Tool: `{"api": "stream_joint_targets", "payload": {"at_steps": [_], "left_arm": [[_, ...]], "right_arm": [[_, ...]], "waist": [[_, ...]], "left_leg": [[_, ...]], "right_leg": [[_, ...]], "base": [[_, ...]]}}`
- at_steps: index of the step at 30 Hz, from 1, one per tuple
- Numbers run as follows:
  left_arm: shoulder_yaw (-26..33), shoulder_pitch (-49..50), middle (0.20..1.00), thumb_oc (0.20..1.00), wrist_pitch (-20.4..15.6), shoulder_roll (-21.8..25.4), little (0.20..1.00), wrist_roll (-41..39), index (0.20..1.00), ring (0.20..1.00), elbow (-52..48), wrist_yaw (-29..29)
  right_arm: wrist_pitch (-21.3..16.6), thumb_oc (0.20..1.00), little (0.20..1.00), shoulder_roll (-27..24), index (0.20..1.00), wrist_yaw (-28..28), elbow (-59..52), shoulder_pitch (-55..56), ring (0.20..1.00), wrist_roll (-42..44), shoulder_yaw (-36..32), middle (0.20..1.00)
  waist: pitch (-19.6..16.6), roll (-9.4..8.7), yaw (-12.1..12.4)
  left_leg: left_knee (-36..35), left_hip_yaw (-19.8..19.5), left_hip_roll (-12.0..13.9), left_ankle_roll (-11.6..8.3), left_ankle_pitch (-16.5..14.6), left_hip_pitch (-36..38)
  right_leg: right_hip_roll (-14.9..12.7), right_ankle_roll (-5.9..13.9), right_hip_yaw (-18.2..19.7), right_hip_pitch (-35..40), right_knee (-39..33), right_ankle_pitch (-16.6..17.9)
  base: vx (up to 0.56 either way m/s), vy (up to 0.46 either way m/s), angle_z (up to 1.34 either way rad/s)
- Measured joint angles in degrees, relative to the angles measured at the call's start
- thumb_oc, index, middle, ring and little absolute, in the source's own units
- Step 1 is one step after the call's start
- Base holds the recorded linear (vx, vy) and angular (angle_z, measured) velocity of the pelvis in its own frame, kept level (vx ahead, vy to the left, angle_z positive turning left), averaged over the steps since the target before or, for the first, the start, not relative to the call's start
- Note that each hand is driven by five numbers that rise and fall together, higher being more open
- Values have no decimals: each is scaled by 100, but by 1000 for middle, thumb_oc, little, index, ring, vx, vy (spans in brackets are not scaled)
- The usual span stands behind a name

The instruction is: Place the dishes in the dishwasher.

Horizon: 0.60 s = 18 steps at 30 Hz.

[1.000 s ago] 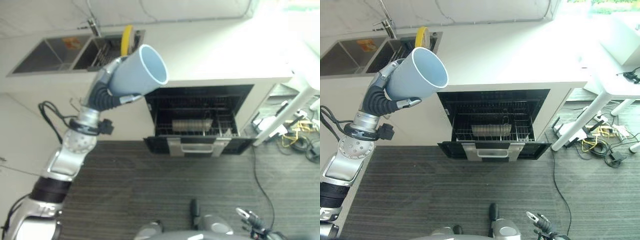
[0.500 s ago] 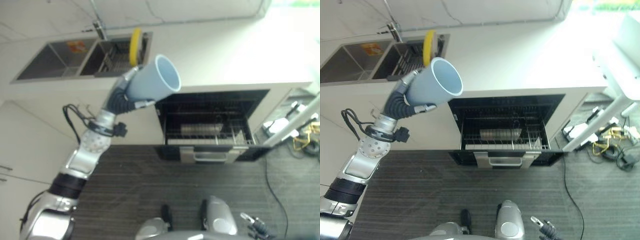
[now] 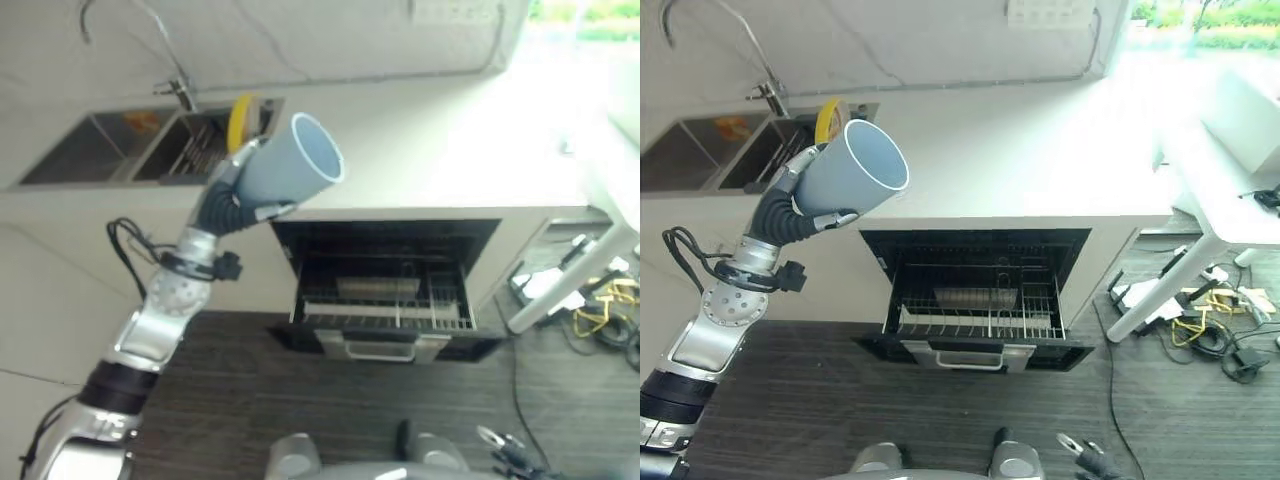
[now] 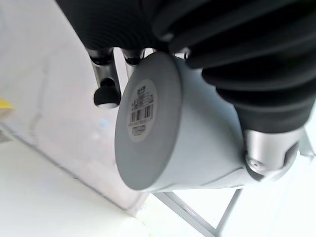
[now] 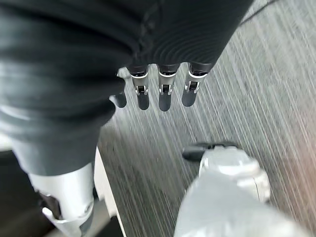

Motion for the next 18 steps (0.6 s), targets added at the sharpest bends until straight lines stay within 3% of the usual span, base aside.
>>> {"api": "stream_joint_targets", "payload": {"at_steps": [4, 5, 6, 11, 14, 15, 17, 18], "left_arm": [[-18, -19, 200, 200, -81, -149, 200, 25, 200, 200, 10, -13], [-28, -17, 200, 200, -83, -243, 200, 26, 200, 200, 4, -12], [-28, -49, 200, 200, -78, -299, 200, 25, 200, 200, 10, -9], [-26, 5, 200, 200, -38, -485, 200, -332, 200, 200, 40, 0], [-30, 27, 200, 200, -27, -754, 200, -1032, 200, 200, 40, -160], [-1, 206, 200, 200, -45, -1223, 200, -1654, 200, 200, 26, -322], [-1, 638, 200, 200, -36, -1644, 200, -2351, 200, 200, 7, -562], [-62, 972, 200, 200, -29, -2063, 200, -2891, 200, 200, 18, -761]], "right_arm": [[-270, 1000, 1000, -35, 1000, 24, -147, 172, 1000, 275, -73, 1000], [-360, 1000, 1000, -37, 1000, 75, -278, 256, 1000, 288, -136, 1000], [-436, 1000, 1000, -44, 1000, 85, -480, 347, 1000, 325, -187, 1000], [-753, 1000, 1000, 389, 1000, 32, -2737, 796, 1000, 1106, -293, 1000], [-1068, 1000, 1000, 610, 1000, -58, -2996, 862, 1000, 1533, -591, 1000], [-1283, 1000, 1000, 677, 1000, -194, -3578, 1167, 1000, 1565, -863, 1000], [-1805, 1000, 1000, 712, 1000, -306, -4706, 1455, 1000, 1565, -1046, 1000], [-2294, 1000, 1000, 718, 1000, -520, -5962, 1562, 1000, 1557, -1313, 1000]], "waist": [[-99, 149, -285], [-142, 266, -331], [-162, 395, -384], [-44, 18, -450], [-40, -130, -485], [-45, -121, -532], [-25, -90, -609], [-23, -95, -804]], "left_leg": [[-705, 34, -54, 11, 161, 563], [-721, 130, -74, 103, 326, 704], [-736, 134, -67, 275, 216, 742], [-736, 431, -368, 260, 130, 691], [-737, 523, -437, 248, 115, 697], [-736, 582, -467, 256, 104, 708], [-737, 712, -459, 295, 66, 782], [-737, 833, -445, 315, 45, 817]], "right_leg": [[134, -52, 71, 220, -222, 19], [172, -49, 73, 198, -197, 54], [233, 3, 66, 150, -170, 77], [-118, 317, 267, -128, -58, 94], [-183, 375, 359, -181, -49, 122], [-191, 384, 420, -218, -33, 133], [-160, 405, 572, -221, -73, 171], [-120, 419, 669, -229, -135, 211]], "base": [[94, 122, -18], [0, 0, 0], [4, 17, -4], [-20, -25, -16], [-16, -23, -17], [4, 0, -29], [22, 6, -46], [24, 15, -48]]}}
